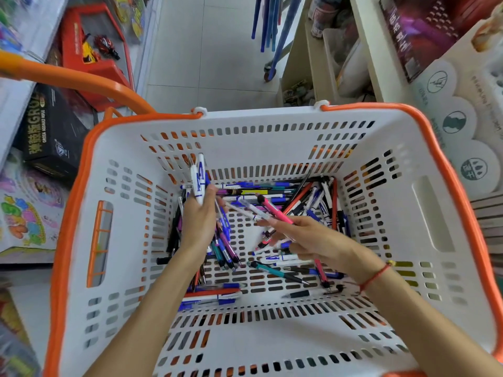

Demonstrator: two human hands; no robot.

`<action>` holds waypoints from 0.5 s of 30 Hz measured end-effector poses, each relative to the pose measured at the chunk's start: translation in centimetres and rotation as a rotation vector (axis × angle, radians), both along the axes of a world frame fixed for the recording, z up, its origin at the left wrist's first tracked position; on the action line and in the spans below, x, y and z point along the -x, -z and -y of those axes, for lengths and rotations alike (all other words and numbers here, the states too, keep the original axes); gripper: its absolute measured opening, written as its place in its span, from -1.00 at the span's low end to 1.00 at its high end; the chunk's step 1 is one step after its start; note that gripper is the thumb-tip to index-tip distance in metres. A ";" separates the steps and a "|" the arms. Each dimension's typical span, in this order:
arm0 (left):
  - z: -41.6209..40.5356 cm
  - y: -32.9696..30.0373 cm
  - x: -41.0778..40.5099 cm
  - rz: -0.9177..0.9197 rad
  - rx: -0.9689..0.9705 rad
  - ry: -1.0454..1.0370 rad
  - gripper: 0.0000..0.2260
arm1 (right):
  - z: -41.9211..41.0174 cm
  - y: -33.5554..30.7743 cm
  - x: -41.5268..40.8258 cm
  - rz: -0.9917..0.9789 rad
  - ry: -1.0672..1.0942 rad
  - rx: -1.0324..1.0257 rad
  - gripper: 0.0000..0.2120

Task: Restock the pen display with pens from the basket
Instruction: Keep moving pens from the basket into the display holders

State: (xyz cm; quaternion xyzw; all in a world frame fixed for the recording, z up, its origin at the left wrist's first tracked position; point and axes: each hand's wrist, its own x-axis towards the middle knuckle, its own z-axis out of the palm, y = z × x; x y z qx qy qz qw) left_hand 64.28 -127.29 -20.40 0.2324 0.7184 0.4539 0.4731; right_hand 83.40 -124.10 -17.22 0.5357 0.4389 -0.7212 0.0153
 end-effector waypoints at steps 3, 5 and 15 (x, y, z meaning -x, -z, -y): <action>0.1 0.1 0.8 -0.126 0.015 0.076 -0.65 | -1.0 -2.1 -0.9 -0.068 -0.225 0.181 -0.77; 0.1 -0.3 0.9 -0.157 0.080 0.252 -0.59 | -1.3 -2.9 -1.2 -0.073 -0.358 0.204 -0.59; 0.6 -2.3 0.6 0.501 0.463 0.768 -0.61 | -2.1 -1.7 -2.2 -0.027 -0.184 0.124 -0.68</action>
